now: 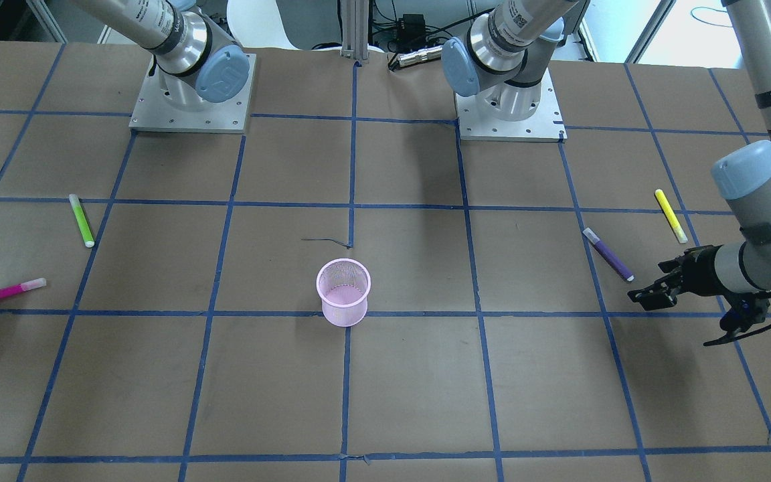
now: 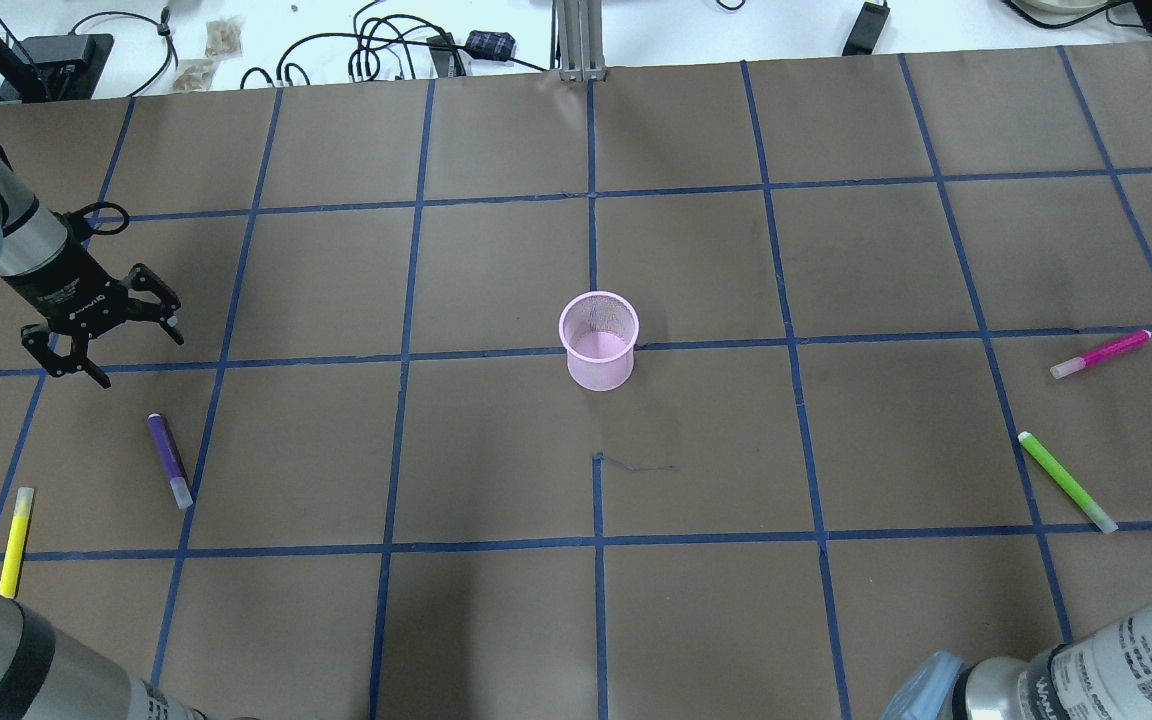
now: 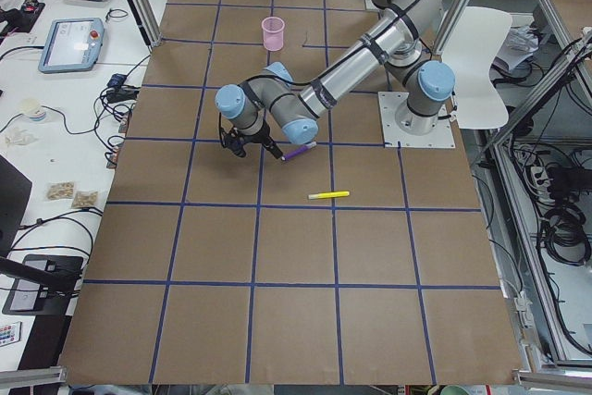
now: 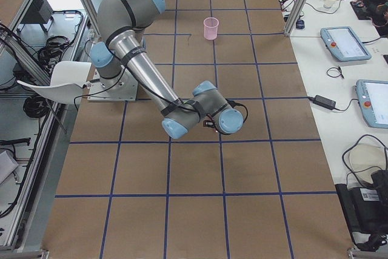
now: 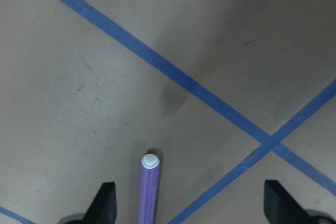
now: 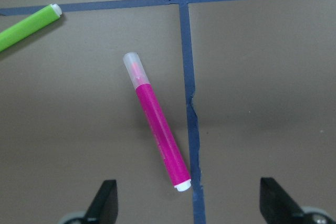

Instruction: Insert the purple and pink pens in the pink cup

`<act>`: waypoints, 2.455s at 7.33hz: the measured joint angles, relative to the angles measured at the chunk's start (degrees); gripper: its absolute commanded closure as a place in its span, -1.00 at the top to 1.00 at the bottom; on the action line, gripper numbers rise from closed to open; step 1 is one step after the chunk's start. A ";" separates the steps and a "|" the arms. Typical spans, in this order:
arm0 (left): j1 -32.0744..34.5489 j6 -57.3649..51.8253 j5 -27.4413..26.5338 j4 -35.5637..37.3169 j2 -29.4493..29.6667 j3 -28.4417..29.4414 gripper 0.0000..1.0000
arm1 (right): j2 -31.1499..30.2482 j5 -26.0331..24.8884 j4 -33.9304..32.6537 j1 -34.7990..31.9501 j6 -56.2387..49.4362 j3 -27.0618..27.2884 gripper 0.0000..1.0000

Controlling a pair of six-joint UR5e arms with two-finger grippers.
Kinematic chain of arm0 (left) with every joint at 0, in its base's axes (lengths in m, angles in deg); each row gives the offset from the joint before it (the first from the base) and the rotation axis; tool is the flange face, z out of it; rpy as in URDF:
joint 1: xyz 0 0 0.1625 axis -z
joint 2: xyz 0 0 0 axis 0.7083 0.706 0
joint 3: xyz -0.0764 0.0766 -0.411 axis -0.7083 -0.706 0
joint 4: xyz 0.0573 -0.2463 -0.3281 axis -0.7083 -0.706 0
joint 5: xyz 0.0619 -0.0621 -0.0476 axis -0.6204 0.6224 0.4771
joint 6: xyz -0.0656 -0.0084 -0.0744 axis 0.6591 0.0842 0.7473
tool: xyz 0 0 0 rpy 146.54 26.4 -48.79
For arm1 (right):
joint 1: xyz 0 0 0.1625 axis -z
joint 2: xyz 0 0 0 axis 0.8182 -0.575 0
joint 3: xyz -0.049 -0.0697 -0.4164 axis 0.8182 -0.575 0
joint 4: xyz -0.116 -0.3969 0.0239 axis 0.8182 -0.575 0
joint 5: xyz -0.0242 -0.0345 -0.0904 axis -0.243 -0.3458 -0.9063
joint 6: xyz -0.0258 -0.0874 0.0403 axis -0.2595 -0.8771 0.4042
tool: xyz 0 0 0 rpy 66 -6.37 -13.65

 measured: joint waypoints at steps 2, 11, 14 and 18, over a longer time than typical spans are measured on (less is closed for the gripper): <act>-0.54 -0.22 -0.07 -1.37 0.58 -1.72 0.99 | 3.23 2.79 2.73 0.01 -5.26 -0.65 0.78; -2.51 -2.84 -0.44 -0.61 1.38 -4.11 0.31 | 5.61 1.31 1.85 -0.03 -13.46 -0.62 -0.64; -2.93 -2.95 0.12 -0.60 2.19 -4.39 -0.31 | 5.51 1.15 2.01 -0.03 -13.35 -0.55 -0.99; -2.96 -4.36 0.40 -0.51 2.18 -4.29 -1.00 | -2.69 1.06 7.44 -3.59 -4.30 -0.72 -0.95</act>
